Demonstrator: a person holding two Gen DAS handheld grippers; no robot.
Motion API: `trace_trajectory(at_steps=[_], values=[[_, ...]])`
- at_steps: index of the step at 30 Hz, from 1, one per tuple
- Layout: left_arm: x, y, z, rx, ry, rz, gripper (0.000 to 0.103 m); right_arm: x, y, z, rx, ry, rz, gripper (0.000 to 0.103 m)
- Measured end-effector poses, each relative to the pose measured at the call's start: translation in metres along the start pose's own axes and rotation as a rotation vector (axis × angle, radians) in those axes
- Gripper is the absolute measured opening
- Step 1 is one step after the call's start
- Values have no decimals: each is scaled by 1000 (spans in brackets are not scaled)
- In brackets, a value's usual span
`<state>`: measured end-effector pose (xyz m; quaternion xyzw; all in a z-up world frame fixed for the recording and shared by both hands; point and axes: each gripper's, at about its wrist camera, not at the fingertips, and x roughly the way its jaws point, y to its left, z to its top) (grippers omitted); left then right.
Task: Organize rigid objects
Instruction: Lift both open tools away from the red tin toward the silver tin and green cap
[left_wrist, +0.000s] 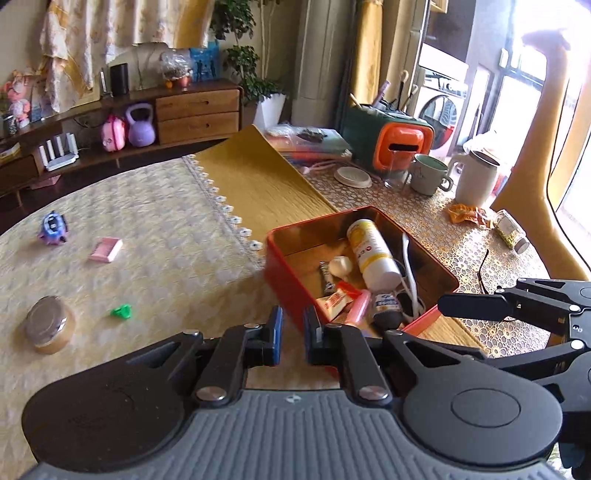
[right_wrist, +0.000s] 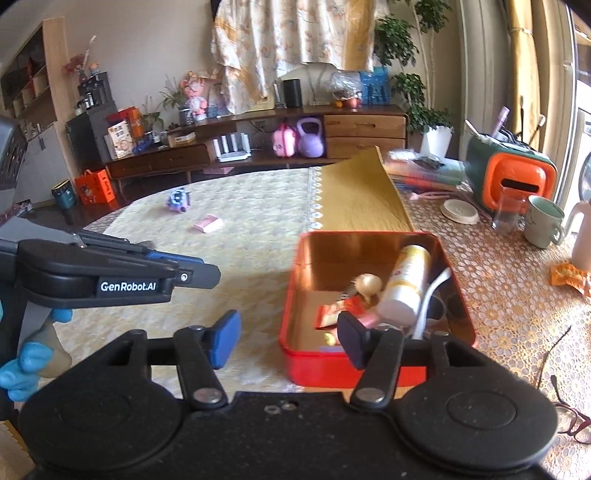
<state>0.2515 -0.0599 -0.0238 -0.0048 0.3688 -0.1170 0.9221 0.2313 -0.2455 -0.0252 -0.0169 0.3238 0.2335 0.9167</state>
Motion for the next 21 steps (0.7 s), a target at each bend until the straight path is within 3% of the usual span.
trace_trajectory(at_steps=[12,21], values=[[-49,57,-33,-61,-33,83,11,-7,62,3,-72,-17,75,64],[-74,94,-60,-72,-49,155,12,0,103,6,-100,-24,119,75]])
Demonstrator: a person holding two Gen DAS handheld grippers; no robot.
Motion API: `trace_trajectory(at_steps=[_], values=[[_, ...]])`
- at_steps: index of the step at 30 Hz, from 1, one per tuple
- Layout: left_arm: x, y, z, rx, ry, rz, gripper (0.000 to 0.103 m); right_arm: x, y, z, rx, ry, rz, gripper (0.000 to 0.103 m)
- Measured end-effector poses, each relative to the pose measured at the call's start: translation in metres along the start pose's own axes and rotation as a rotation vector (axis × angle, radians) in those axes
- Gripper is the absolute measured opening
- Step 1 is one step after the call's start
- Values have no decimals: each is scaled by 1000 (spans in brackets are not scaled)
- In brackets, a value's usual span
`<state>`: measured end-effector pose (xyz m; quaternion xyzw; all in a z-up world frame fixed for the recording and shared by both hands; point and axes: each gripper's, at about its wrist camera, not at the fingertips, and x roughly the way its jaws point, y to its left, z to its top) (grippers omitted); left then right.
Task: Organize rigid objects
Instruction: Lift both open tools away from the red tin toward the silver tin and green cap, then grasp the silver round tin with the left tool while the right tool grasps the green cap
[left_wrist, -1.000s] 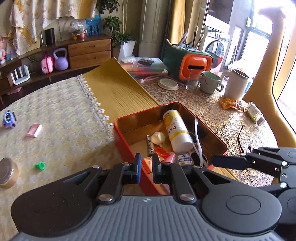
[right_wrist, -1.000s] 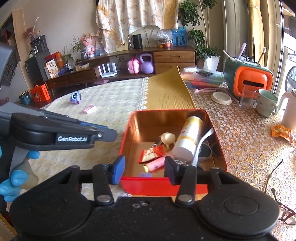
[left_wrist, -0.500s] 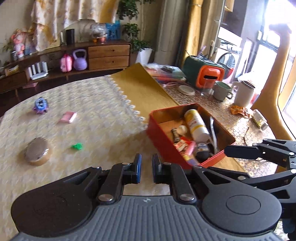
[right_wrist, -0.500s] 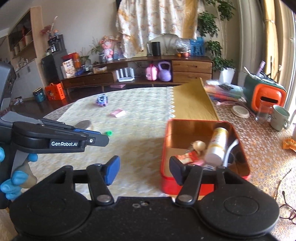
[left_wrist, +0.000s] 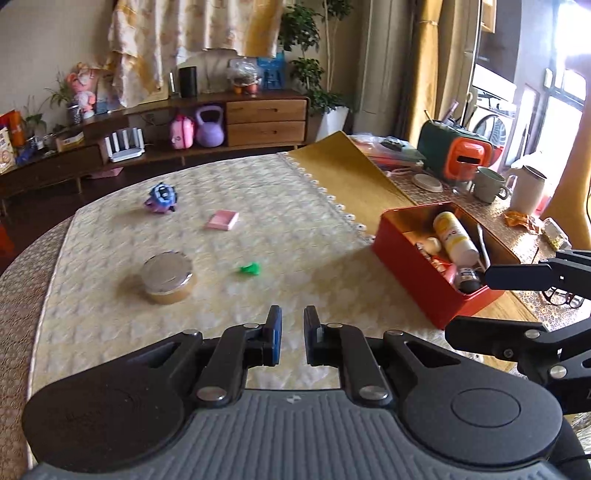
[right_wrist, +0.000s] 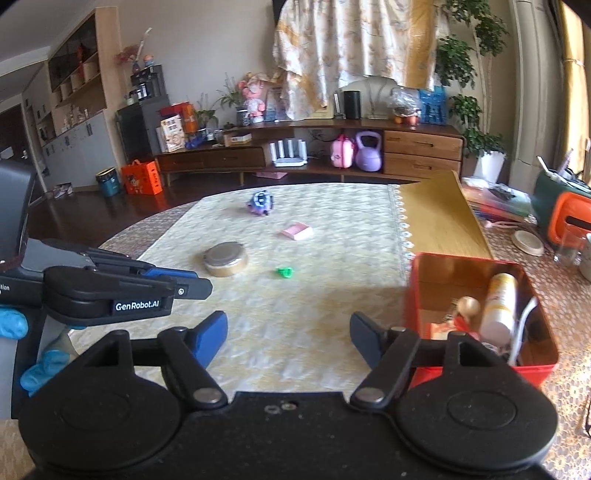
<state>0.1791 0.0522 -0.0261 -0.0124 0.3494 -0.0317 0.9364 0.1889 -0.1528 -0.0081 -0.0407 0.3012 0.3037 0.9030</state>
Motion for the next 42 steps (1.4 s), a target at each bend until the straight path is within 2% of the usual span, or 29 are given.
trace_trajectory(at_steps=[1,2,4,5,6,7,9,14,25,38,42], values=[[-2,4,-2,-5,-2,6,14,1,4,0,-5,0,5,76],[-3,9,-4,-9,-4,11,19,3,7,1,-10,1,9,78],[-6,19,-10,-24,-7,23,38,7,15,2,-17,3,16,81],[-8,24,-12,-35,-13,30,62,9,16,2,-19,4,20,82],[-10,29,-15,-47,-26,42,82,11,20,3,-23,5,23,82],[-11,35,-17,-59,-43,56,84,13,23,3,-27,6,25,84],[-12,45,-19,-72,-48,73,84,17,27,4,-33,5,28,87],[-3,68,-20,-105,-45,108,84,31,32,9,-60,-8,39,102],[47,104,-6,-146,-59,168,87,93,25,26,-93,38,41,103],[134,122,7,-138,-6,196,87,180,11,34,-152,142,60,102],[153,124,8,-127,3,217,87,203,6,36,-157,174,71,99]])
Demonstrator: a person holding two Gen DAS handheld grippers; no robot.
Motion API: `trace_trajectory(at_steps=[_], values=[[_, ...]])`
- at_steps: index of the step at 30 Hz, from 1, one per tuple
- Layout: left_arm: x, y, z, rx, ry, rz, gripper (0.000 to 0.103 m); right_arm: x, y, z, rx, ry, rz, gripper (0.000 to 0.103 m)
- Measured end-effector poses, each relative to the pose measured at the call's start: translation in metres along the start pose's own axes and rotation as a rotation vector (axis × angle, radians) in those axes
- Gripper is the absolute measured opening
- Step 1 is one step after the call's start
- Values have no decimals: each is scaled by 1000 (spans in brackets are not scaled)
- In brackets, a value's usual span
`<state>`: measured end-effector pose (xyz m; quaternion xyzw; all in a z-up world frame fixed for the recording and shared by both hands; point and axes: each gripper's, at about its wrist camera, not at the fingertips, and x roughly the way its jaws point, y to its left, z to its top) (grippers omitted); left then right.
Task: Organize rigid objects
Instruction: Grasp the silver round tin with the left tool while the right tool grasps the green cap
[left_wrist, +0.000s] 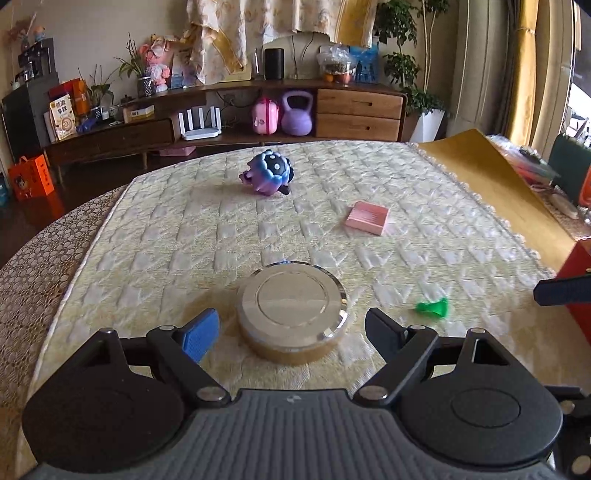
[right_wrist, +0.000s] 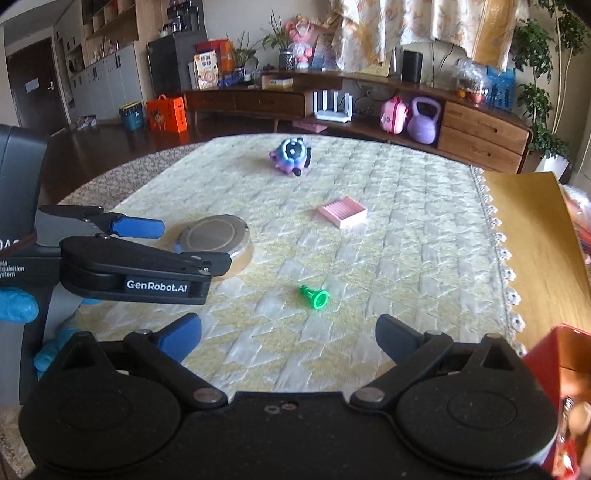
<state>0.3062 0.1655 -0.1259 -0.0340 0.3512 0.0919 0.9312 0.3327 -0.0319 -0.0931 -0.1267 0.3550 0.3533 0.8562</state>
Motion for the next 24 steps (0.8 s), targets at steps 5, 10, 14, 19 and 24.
trace_trajectory(at_steps=[5,10,14,19,24], values=[[18,0,1,-7,0,-1,87,22,-11,3,0,20,12,89],[28,-1,-2,-6,-5,-1,87,39,-14,4,-19,32,23,75],[35,-1,-2,-4,0,7,87,47,-18,5,-8,38,47,60],[38,-1,-3,1,-8,8,87,53,-16,9,-20,27,46,50],[38,-3,-2,8,-16,-2,79,55,-17,10,-20,18,32,40]])
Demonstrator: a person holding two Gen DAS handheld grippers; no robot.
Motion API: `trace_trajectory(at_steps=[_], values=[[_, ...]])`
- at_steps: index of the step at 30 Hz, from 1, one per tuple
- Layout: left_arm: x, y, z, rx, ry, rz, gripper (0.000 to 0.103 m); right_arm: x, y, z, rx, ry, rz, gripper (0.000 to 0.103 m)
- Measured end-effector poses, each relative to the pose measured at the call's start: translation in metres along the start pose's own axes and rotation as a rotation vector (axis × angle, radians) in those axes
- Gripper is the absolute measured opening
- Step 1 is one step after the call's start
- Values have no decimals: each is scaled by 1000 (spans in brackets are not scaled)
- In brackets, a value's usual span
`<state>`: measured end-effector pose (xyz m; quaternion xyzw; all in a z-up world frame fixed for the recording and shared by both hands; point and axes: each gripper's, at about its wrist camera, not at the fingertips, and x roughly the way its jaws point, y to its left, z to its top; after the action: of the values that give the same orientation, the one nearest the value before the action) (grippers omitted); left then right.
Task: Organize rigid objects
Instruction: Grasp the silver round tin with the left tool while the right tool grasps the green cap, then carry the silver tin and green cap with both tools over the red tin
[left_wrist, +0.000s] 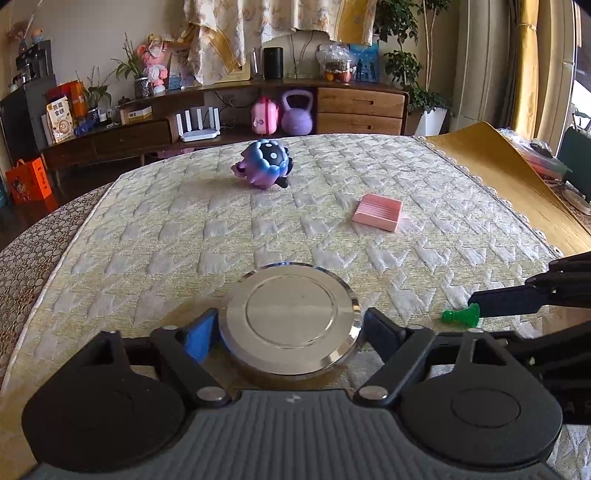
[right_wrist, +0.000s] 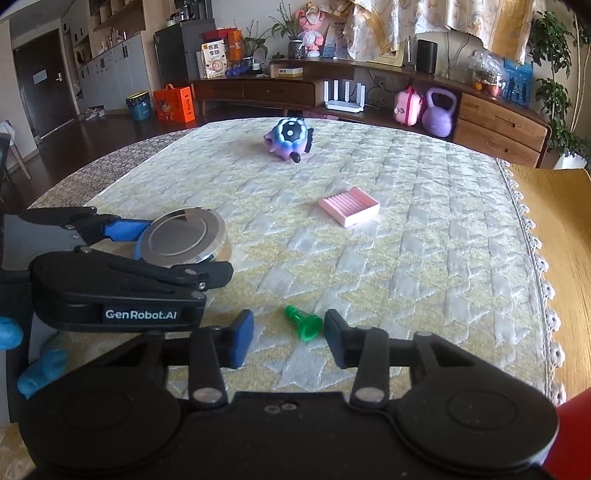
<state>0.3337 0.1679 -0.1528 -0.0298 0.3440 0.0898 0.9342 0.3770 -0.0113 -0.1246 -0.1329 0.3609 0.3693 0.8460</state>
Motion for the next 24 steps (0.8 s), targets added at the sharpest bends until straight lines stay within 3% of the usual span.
trace_trajectory(at_steps=[3,8,15,24], values=[[0,-2,1,11,1,0,77,-1,-1,-1,12,-8,-10,35],[-3,-6,3,34,8,9,77,-3,-2,-1,31,-11,-42,14],[-16,-11,3,38,11,5,77,-20,-1,-6,67,-31,-59,14],[-59,-17,7,-3,13,-49,77,-72,7,-15,107,-78,-49,14]])
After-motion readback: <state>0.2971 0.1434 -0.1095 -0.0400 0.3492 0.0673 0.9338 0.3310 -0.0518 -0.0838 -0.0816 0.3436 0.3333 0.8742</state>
